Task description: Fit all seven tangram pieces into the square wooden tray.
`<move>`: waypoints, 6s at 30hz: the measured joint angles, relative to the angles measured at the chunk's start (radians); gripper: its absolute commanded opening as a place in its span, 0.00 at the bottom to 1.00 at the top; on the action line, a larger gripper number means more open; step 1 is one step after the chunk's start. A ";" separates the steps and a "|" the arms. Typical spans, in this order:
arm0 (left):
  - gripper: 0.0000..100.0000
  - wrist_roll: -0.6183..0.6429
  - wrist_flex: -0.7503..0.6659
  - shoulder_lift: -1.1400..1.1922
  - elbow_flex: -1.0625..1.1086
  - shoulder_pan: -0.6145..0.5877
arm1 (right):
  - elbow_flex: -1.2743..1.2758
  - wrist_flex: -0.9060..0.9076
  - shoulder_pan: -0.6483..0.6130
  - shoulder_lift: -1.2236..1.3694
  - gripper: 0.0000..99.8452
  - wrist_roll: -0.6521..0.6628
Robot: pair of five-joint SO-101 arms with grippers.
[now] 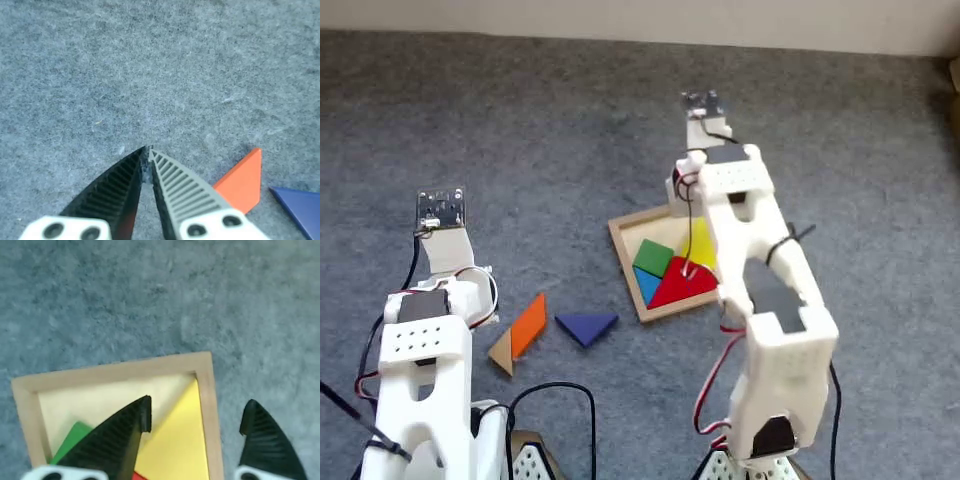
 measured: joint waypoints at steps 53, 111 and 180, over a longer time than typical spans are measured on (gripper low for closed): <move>0.15 -0.304 0.319 -0.009 -0.333 0.176 | 0.549 0.307 0.321 -0.772 0.26 -0.028; 0.01 -0.318 0.534 0.767 -0.951 0.397 | 1.585 -0.287 0.554 -1.370 0.26 0.072; 0.05 0.123 0.476 0.798 -1.011 0.503 | 1.619 -0.330 0.557 -1.373 0.26 0.072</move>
